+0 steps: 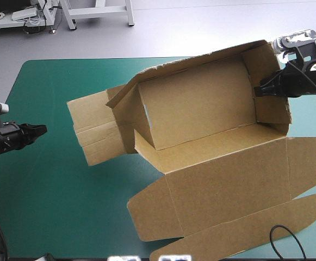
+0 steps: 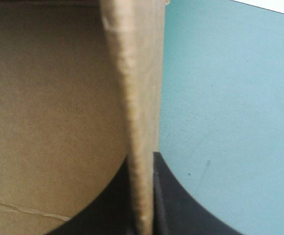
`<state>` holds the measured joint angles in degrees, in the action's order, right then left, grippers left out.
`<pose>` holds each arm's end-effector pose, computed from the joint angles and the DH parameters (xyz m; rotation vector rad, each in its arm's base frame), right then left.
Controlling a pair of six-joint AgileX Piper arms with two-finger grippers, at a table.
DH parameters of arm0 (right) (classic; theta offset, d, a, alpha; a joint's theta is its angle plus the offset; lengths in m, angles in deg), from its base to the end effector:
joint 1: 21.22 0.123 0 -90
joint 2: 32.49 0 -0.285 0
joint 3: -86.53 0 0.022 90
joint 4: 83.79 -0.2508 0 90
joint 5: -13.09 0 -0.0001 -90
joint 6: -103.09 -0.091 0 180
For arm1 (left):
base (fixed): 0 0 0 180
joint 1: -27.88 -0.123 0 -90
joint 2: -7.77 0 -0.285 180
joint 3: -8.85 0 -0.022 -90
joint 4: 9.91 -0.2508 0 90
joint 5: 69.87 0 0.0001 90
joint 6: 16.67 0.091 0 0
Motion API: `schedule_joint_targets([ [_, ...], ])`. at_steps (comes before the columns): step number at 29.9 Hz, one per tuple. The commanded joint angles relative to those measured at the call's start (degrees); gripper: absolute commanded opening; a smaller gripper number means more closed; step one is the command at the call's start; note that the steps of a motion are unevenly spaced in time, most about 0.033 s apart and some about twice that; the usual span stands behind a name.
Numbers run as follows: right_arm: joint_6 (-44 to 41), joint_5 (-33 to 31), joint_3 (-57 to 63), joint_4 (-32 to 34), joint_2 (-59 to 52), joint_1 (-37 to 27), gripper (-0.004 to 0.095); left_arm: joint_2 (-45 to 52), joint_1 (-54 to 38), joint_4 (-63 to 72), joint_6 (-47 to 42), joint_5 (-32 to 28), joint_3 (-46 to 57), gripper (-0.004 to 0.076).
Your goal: Fold the box
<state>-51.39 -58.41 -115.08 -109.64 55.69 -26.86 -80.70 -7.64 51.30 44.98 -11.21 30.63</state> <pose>0.2720 0.0110 0.4679 -0.4222 2.2680 0.3082 0.2566 0.0995 0.2902 -0.0561 2.2390 -0.6097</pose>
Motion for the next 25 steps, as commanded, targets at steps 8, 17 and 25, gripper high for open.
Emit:
schedule_joint_targets([
  [8, 1.7, -0.1, -1.8, -11.6, -2.1, -0.3, -0.0018, -12.6, 0.6, 21.2, 12.5, 15.6, -1.5, 0.0015],
  [17, 3.2, -0.1, -1.8, -16.6, -2.1, -0.3, -0.0018, -15.7, 14.3, 25.2, 16.8, 15.6, -1.5, 0.0015],
  [25, 3.2, 0.1, -1.8, -14.8, -2.0, -0.3, -0.0018, -15.5, 24.5, 27.2, 17.3, 15.6, -1.6, 0.0015],
])
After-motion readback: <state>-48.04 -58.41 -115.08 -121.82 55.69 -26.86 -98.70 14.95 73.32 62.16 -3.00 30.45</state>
